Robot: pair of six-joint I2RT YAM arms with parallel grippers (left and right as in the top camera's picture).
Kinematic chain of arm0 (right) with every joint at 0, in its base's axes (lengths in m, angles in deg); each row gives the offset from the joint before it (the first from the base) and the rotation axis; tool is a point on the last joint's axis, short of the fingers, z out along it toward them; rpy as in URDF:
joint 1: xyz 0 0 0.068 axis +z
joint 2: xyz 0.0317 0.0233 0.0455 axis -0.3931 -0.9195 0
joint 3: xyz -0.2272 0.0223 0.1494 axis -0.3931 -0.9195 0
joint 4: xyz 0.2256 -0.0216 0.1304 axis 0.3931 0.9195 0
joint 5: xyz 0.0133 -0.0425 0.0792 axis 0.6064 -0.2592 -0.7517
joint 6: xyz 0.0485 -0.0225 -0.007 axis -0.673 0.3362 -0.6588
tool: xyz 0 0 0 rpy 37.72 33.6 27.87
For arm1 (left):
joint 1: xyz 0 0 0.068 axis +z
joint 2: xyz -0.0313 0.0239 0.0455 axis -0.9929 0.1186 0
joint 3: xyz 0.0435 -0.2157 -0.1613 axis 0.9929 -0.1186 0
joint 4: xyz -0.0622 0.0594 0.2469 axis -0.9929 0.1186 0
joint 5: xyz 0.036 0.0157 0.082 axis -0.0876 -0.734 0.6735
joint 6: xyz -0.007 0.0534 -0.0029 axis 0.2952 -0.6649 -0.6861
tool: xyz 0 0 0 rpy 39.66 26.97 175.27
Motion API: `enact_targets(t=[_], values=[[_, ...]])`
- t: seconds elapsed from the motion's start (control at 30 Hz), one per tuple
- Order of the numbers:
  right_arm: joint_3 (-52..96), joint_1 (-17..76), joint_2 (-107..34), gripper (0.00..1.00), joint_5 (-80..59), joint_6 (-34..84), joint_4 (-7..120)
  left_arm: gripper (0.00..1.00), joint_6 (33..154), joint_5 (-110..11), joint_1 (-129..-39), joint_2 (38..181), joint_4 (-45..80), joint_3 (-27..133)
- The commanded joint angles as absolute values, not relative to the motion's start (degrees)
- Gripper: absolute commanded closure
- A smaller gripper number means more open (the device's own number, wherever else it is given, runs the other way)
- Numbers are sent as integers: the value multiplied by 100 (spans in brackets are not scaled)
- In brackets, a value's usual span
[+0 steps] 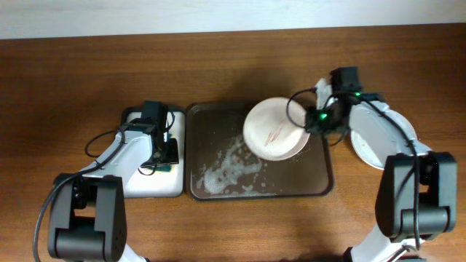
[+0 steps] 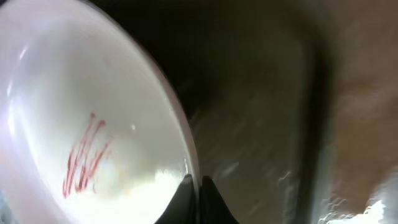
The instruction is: Clean dirty plates on tray and stack at the side
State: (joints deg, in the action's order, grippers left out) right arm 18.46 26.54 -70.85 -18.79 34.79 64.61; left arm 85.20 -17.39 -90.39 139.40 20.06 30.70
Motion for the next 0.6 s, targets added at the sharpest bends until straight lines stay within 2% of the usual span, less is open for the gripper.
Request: enact_targets(t=[0.0, 0.03, 0.1, 0.13, 0.17, 0.3, 0.5, 0.57], values=[[1846, 3358, -7033, 96, -2119, 3239, 6746, 42, 8487, -1758, -9011, 13999, 1945, 3042], [1846, 3649, -7096, 96, -2119, 3237, 6791, 39, 8487, -1758, -9011, 13999, 1869, 3042], [1846, 4038, -7293, 96, -1925, 3042, 6781, 39, 8487, -1756, -9011, 13999, 1821, 3042], [1846, 4134, -7398, 96, -1839, 3022, 6765, 44, 8487, -1754, -9011, 13999, 1819, 3042], [1846, 4191, -7498, 96, -1839, 3022, 6746, 100, 8487, -1680, -9009, 13999, 1766, 3044], [1846, 4193, -7588, 96, -1839, 3027, 6634, 100, 8489, -1389, -9009, 13853, 1676, 3234], [1846, 4193, -7588, 96, -1835, 3027, 6630, 100, 8487, -1385, -9009, 12279, 1753, 3276], [1846, 4193, -7588, 96, -1837, 3027, 6628, 100, 8487, -1385, -9009, 12229, 1690, 3276]])
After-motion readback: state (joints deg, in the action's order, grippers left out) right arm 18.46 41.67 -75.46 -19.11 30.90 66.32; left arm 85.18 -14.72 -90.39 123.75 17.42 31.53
